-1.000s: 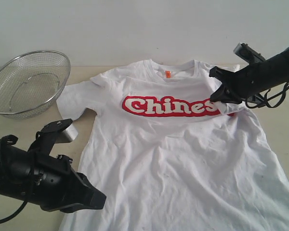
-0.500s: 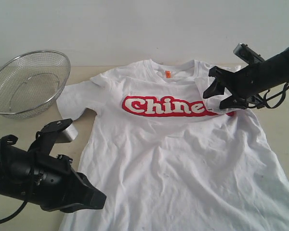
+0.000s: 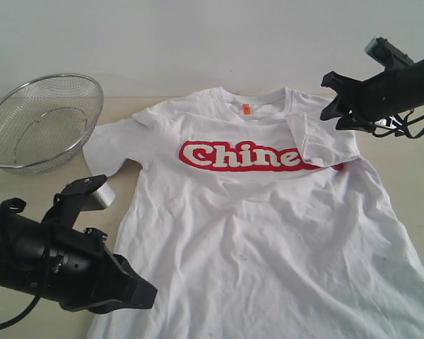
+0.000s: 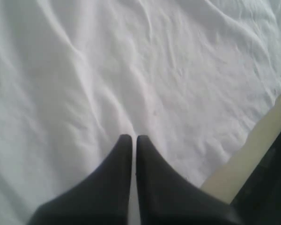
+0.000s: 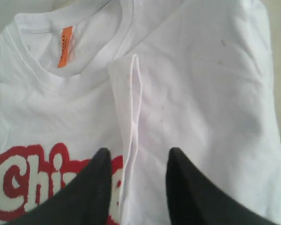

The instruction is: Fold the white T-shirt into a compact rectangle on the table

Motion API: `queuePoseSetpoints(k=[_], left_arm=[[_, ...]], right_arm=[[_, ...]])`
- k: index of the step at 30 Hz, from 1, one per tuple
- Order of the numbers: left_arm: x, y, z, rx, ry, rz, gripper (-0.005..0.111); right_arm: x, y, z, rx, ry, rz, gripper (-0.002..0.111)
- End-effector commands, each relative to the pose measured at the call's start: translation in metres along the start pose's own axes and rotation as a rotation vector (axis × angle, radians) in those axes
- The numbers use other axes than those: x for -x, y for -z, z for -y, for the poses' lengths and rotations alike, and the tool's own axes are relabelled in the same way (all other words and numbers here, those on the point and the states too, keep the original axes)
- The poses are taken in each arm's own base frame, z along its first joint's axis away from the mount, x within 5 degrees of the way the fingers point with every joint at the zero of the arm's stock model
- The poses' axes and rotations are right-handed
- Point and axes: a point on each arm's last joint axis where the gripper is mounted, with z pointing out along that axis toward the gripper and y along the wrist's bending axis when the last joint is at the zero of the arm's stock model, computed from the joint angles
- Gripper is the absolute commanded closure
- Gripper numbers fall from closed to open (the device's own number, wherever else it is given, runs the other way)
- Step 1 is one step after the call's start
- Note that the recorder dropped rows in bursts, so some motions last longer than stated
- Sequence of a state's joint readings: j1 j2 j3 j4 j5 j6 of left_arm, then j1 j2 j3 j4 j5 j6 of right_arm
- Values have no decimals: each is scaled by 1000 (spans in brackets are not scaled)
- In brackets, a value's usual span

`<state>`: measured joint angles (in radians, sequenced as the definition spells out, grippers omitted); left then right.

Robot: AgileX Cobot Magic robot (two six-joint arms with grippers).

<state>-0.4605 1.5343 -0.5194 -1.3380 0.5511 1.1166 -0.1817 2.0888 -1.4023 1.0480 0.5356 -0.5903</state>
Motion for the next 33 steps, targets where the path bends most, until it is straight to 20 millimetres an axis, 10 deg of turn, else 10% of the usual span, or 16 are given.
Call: queuePoseSetpoints(k=[1,14,33], left_arm=[[2,1,3,-11,-11,9,102],[2,1,3,-11,-16,9,102],[2,1,3,-8,-28,12,102]], right_arm=[[10,6,3,-42,9,77,106],[2,-19,22,-72,-85,77,107],[-22,-70,-17,-59,-29,78,107]])
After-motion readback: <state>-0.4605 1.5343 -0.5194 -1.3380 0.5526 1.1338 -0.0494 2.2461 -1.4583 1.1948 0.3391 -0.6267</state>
